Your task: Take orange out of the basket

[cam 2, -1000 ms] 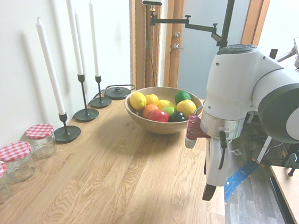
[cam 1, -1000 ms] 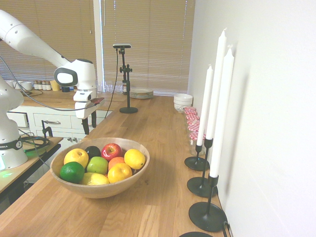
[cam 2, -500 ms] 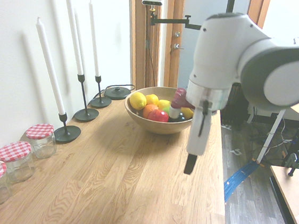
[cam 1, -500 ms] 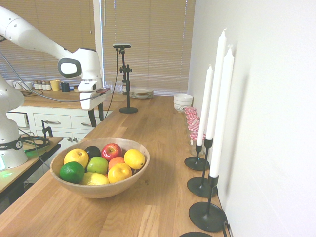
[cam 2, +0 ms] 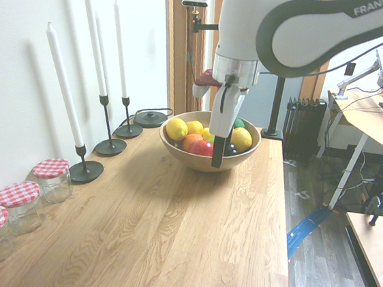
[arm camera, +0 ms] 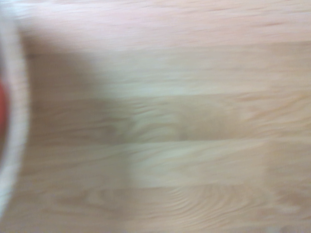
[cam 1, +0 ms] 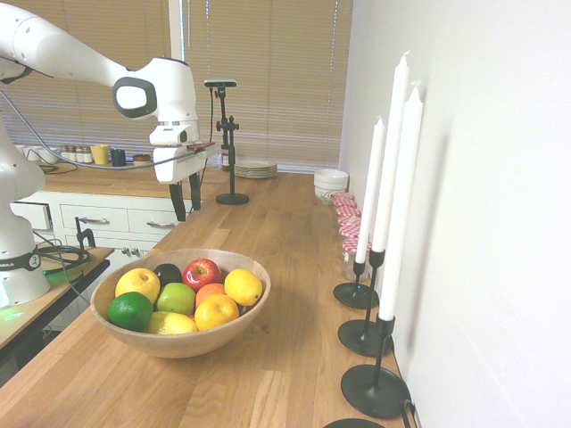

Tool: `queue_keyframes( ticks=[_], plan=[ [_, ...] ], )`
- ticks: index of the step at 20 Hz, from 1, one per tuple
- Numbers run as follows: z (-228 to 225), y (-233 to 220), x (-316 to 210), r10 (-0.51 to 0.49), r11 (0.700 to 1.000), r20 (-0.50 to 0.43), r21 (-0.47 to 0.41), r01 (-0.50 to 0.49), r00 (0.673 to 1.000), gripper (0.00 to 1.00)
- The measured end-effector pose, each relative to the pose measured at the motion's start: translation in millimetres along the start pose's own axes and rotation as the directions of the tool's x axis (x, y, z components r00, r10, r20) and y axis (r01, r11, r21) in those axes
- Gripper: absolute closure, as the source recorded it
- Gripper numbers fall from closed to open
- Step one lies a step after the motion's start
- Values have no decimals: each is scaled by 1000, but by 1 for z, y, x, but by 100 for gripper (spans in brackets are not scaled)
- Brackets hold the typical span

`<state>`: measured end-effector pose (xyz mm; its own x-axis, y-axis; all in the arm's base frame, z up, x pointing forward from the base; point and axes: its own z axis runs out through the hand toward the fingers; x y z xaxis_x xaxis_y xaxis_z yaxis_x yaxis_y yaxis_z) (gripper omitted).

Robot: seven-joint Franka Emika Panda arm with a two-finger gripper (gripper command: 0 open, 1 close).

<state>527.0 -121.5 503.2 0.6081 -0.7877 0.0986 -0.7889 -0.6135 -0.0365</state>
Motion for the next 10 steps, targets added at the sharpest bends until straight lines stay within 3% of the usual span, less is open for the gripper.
queue_keyframes(
  ticks=[10],
  plan=[
    [-1,35,105,50,999,18,2,-50,999,0]
  ],
)
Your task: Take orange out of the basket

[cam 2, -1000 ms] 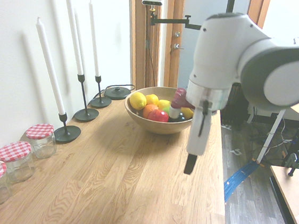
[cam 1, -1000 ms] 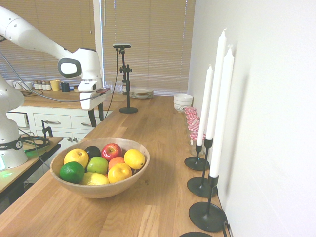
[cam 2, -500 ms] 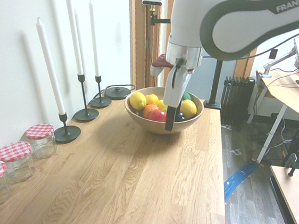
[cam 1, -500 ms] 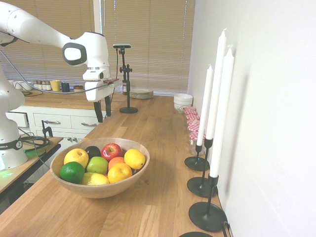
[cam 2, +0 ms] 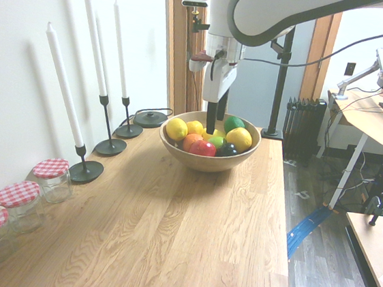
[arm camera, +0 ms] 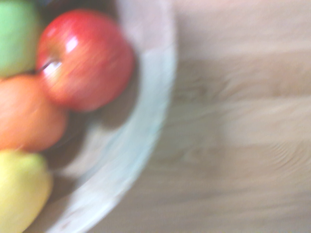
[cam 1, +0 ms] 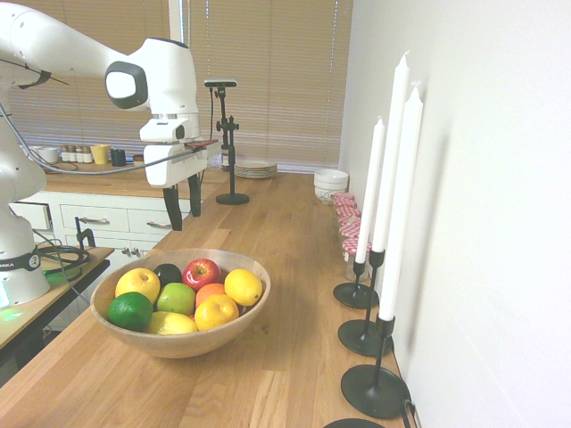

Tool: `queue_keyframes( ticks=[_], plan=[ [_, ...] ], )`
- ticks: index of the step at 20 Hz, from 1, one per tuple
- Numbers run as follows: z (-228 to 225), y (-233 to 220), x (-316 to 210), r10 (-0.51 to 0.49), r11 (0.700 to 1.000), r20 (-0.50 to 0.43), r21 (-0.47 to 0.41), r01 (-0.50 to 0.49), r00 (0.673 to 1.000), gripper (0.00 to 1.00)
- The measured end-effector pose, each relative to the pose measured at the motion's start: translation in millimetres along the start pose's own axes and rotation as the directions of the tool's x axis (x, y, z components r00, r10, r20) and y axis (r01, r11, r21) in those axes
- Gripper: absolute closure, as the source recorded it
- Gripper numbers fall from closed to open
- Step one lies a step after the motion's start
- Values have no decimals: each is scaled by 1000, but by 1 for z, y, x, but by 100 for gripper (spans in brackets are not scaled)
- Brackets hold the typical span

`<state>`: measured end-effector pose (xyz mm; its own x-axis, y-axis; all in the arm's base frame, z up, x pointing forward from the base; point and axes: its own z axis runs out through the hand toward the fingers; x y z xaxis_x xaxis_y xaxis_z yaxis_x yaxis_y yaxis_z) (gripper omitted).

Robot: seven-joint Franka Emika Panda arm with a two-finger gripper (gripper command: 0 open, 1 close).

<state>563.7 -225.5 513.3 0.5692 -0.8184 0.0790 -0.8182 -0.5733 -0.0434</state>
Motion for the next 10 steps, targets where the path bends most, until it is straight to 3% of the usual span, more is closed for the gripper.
queue_keyframes(
  ticks=[10],
  plan=[
    [36,-3,84,41,999,39,-8,-41,998,0]
  ],
)
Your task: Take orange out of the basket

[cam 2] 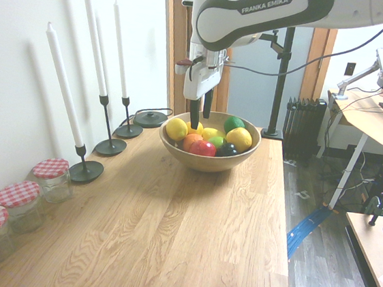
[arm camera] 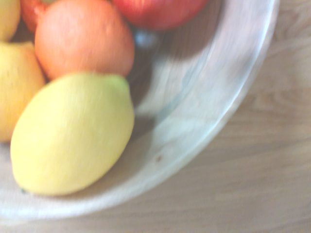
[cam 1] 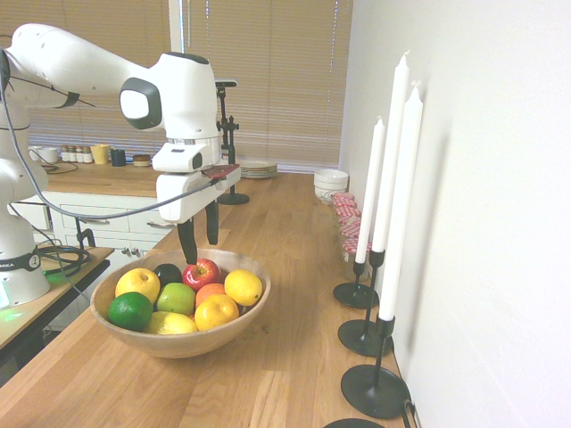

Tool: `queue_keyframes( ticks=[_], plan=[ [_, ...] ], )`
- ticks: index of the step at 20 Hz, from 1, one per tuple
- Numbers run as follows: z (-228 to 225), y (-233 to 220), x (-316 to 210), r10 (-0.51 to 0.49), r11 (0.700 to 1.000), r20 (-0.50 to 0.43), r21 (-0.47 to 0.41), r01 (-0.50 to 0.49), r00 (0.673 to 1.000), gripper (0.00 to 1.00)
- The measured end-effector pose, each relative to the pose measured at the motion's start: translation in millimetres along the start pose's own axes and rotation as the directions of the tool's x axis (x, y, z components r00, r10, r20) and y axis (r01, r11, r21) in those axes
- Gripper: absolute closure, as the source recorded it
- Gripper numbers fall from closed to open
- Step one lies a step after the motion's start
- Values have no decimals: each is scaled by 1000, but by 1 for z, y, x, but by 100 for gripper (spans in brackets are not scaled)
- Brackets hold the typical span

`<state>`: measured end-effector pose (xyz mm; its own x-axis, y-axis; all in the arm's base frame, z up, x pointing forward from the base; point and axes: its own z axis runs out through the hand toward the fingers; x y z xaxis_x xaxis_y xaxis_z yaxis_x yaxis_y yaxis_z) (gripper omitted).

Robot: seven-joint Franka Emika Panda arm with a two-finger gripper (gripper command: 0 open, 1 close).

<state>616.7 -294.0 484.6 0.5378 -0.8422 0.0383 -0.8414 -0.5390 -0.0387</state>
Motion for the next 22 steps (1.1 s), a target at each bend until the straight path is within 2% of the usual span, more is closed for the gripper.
queue_keyframes(
  ticks=[18,19,22],
  plan=[
    [75,5,31,34,999,85,-29,-32,996,0],
    [76,6,32,32,999,86,-29,-30,996,100],
    [80,8,33,26,999,90,-28,-23,996,100]
  ],
)
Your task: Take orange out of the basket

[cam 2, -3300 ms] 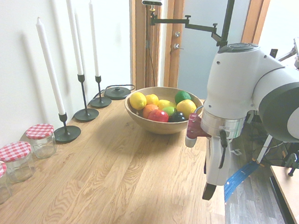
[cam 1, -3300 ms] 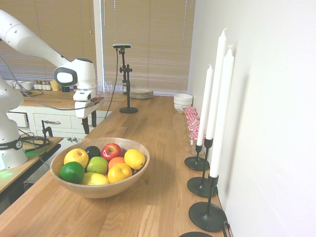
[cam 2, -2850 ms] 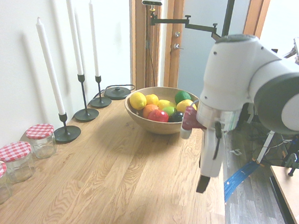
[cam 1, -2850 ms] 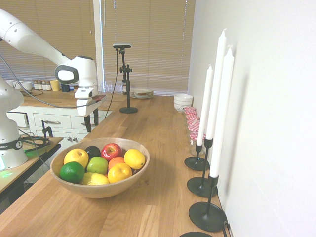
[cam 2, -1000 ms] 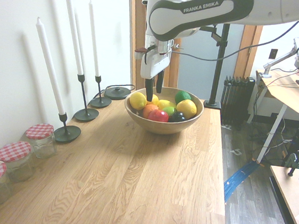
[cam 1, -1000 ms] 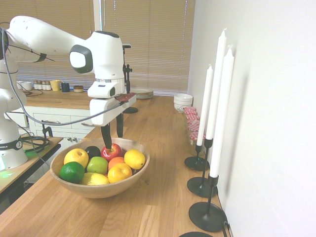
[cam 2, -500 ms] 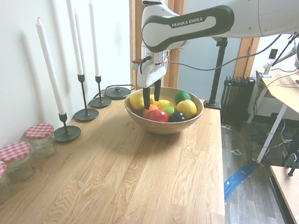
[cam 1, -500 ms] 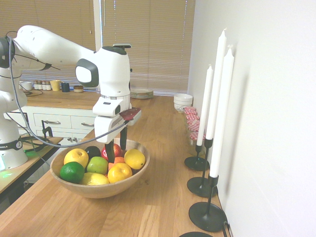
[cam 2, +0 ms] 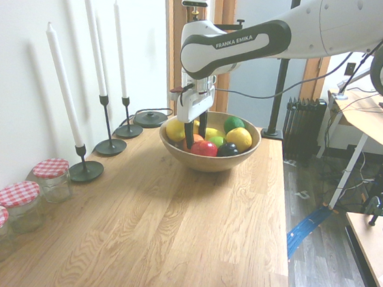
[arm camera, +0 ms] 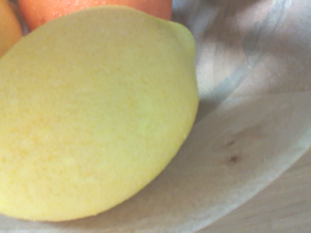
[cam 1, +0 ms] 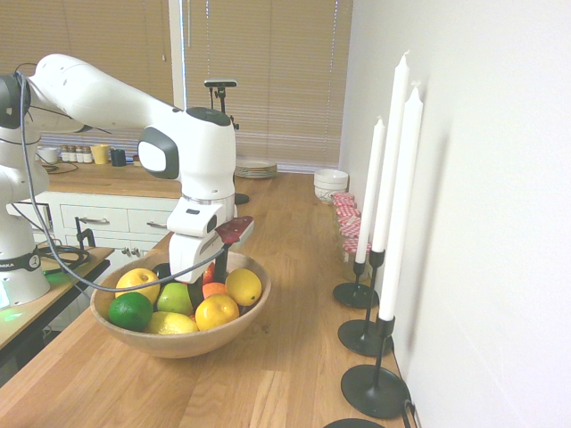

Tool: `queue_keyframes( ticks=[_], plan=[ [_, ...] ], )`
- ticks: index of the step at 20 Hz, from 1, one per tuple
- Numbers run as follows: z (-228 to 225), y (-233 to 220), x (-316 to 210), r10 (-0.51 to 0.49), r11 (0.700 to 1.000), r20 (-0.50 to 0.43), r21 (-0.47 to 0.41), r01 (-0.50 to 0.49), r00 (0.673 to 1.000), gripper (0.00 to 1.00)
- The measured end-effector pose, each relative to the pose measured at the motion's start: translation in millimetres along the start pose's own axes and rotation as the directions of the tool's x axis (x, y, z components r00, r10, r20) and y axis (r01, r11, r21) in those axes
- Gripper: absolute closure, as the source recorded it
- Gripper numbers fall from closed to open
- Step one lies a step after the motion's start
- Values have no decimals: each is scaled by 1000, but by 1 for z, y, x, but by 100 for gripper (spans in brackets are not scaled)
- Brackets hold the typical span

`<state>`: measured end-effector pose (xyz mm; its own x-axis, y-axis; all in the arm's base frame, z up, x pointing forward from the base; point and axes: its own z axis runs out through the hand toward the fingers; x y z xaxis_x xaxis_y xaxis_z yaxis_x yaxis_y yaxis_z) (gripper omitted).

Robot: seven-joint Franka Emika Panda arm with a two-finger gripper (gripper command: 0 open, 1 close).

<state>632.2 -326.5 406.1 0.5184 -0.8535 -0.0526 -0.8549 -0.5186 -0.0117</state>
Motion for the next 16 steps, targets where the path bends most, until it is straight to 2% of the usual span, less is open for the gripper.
queue_keyframes(
  ticks=[16],
  plan=[
    [13,6,3,13,1000,11,16,-13,1000,100]
  ],
)
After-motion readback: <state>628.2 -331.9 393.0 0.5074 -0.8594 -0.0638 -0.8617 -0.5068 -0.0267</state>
